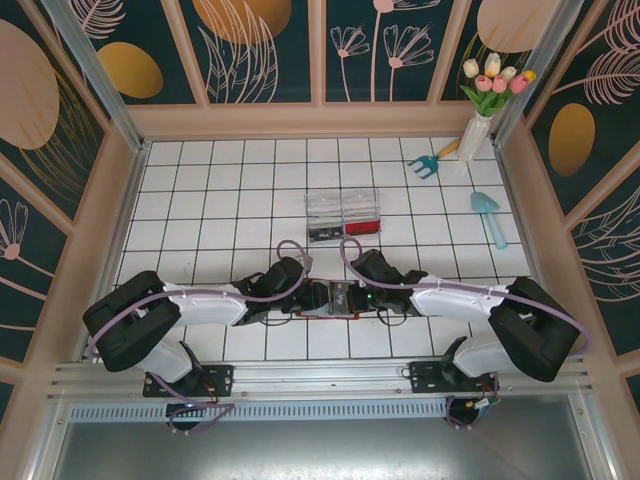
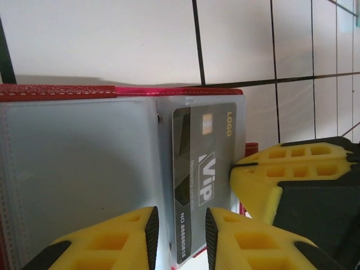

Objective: Take the credit cards out of the card holder

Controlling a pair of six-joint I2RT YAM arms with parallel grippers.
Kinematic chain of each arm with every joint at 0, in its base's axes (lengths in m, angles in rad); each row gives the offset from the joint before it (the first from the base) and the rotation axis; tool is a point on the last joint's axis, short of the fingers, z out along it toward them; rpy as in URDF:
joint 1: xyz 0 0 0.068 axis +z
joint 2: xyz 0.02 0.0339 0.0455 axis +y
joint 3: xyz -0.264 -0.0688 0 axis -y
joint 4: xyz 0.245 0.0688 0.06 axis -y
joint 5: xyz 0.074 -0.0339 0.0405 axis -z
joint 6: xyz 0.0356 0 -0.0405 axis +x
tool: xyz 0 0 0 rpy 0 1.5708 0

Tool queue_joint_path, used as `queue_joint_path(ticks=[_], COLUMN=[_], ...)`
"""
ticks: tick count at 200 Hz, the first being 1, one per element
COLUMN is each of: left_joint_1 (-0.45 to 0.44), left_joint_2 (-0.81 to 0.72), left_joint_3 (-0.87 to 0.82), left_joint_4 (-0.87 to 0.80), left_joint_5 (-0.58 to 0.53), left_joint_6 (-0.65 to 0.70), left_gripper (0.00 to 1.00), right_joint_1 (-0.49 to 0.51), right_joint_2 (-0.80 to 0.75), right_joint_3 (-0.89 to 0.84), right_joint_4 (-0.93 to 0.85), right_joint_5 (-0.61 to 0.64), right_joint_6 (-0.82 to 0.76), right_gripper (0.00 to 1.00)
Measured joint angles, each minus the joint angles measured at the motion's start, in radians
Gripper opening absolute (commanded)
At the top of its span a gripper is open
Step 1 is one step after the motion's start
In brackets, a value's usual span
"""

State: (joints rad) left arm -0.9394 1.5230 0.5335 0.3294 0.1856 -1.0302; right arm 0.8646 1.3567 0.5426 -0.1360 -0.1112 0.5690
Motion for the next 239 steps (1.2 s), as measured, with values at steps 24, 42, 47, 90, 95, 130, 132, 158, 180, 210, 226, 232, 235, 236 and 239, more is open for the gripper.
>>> queue_joint_path(ticks=[24, 42, 47, 90, 95, 130, 132, 158, 180, 210, 226, 232, 235, 236, 239], left_joint_1=[-0.003, -0.005, -0.005, -0.005, -0.005, -0.005, -0.005, -0.005, -0.005, -0.005, -0.002, 0.001, 0.003, 0.004, 0.006], left_joint_2=[0.032, 0.055, 0.06, 0.09, 0.09, 0.093, 0.093, 0.093, 0.082, 0.03, -0.008, -0.021, -0.031, -0.032, -0.038], left_joint_3=[0.001, 0.003, 0.003, 0.01, 0.01, 0.011, 0.011, 0.011, 0.011, 0.01, -0.003, -0.01, -0.016, -0.016, -0.021], left_joint_4=[0.03, 0.049, 0.054, 0.079, 0.08, 0.088, 0.089, 0.095, 0.091, 0.072, 0.059, 0.055, 0.051, 0.051, 0.048], left_joint_5=[0.018, 0.031, 0.036, 0.044, 0.044, 0.047, 0.047, 0.046, 0.045, 0.038, 0.031, 0.027, 0.026, 0.026, 0.024], left_joint_6=[-0.007, -0.014, -0.015, -0.023, -0.023, -0.022, -0.026, -0.031, -0.031, -0.029, -0.029, -0.029, -0.029, -0.029, -0.029], left_gripper=[0.29, 0.26, 0.26, 0.19, 0.19, 0.04, 0.03, 0.0, 0.0, 0.0, 0.0, 0.0, 0.0, 0.0, 0.0], right_joint_1=[0.001, 0.001, 0.001, 0.001, 0.001, 0.001, 0.001, 0.001, 0.001, 0.001, 0.001, 0.001, 0.001, 0.001, 0.001], right_joint_2=[0.004, 0.006, 0.006, 0.006, 0.006, 0.006, 0.006, 0.006, 0.006, 0.006, 0.006, 0.006, 0.006, 0.006, 0.006], right_joint_3=[0.0, 0.0, 0.0, 0.0, 0.0, -0.001, -0.001, -0.002, -0.002, -0.011, -0.015, -0.016, -0.016, -0.016, -0.016], right_joint_4=[0.008, 0.01, 0.01, 0.01, 0.01, 0.013, 0.013, 0.013, 0.014, 0.027, 0.034, 0.035, 0.035, 0.035, 0.035], right_joint_5=[-0.003, -0.003, -0.003, -0.003, -0.003, -0.004, -0.004, -0.002, -0.002, -0.002, -0.003, -0.003, -0.003, -0.003, -0.003], right_joint_6=[0.014, 0.015, 0.015, 0.018, 0.018, 0.018, 0.018, 0.022, 0.03, 0.042, 0.044, 0.044, 0.044, 0.045, 0.045], right_gripper=[0.0, 0.0, 0.0, 0.0, 0.0, 0.0, 0.0, 0.0, 0.0, 0.0, 0.0, 0.0, 0.0, 0.0, 0.0])
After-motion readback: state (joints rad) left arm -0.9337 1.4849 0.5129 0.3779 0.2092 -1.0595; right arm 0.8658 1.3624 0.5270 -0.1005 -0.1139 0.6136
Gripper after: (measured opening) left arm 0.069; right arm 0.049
